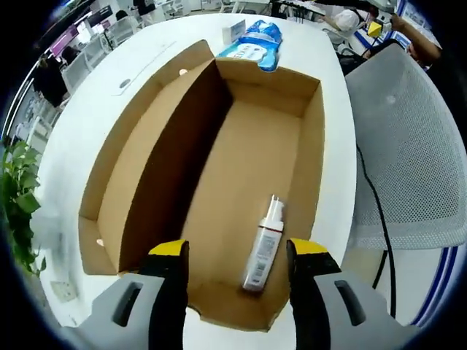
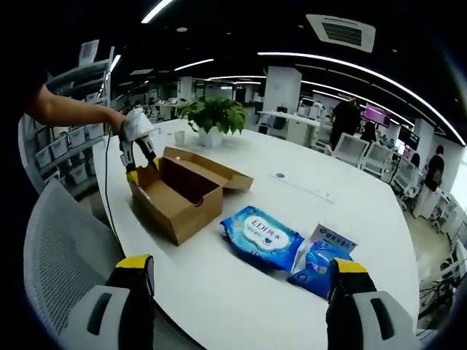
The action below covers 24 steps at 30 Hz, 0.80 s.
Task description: Operate the shoe box by opening the lid, removing the specified soft item, and placing it in the target area until the item is outside and the box remains undamaged.
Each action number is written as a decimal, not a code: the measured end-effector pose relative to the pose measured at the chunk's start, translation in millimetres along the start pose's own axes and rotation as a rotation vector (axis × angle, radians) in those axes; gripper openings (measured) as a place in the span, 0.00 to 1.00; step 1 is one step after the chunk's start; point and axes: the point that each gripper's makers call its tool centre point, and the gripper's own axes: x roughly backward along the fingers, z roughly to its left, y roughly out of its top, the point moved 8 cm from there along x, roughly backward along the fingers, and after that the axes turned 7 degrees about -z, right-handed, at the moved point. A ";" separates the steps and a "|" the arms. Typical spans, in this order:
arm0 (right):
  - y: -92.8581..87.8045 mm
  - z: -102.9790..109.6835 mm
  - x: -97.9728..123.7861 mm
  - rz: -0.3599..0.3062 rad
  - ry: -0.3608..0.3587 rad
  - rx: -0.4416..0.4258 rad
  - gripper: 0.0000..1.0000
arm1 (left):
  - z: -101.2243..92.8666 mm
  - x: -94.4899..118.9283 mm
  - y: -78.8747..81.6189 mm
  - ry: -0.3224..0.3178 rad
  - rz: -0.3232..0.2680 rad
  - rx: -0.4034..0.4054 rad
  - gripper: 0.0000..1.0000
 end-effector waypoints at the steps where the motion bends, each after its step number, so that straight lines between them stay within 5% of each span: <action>1: -0.6 0.4 0.2 0.000 -0.001 -0.003 1.00 | 0.2 -1.4 1.4 -0.010 0.006 -0.014 0.55; 24: -15.0 -5.5 9.1 0.026 -0.056 -0.071 1.00 | 0.9 -37.8 15.7 -0.206 0.114 -0.205 0.57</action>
